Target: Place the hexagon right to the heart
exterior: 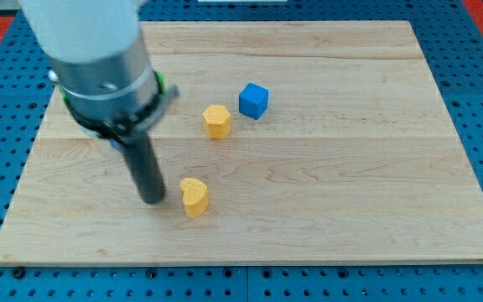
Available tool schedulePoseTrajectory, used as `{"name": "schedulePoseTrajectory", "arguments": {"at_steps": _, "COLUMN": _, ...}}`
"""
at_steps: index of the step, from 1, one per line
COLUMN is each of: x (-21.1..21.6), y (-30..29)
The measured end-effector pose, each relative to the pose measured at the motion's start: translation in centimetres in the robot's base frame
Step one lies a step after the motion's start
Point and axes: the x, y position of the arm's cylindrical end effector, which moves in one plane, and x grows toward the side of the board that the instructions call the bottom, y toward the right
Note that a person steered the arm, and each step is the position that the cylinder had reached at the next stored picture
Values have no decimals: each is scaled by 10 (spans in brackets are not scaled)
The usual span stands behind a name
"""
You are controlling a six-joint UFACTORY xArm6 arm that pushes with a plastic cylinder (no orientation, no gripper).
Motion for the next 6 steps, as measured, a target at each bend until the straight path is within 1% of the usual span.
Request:
{"name": "schedulePoseTrajectory", "arguments": {"at_steps": 1, "x": 4, "y": 51}}
{"name": "schedulePoseTrajectory", "arguments": {"at_steps": 2, "x": -29, "y": 20}}
{"name": "schedulePoseTrajectory", "arguments": {"at_steps": 3, "x": -83, "y": 4}}
{"name": "schedulePoseTrajectory", "arguments": {"at_steps": 4, "x": -134, "y": 5}}
{"name": "schedulePoseTrajectory", "arguments": {"at_steps": 5, "x": -154, "y": 21}}
{"name": "schedulePoseTrajectory", "arguments": {"at_steps": 6, "x": -150, "y": 70}}
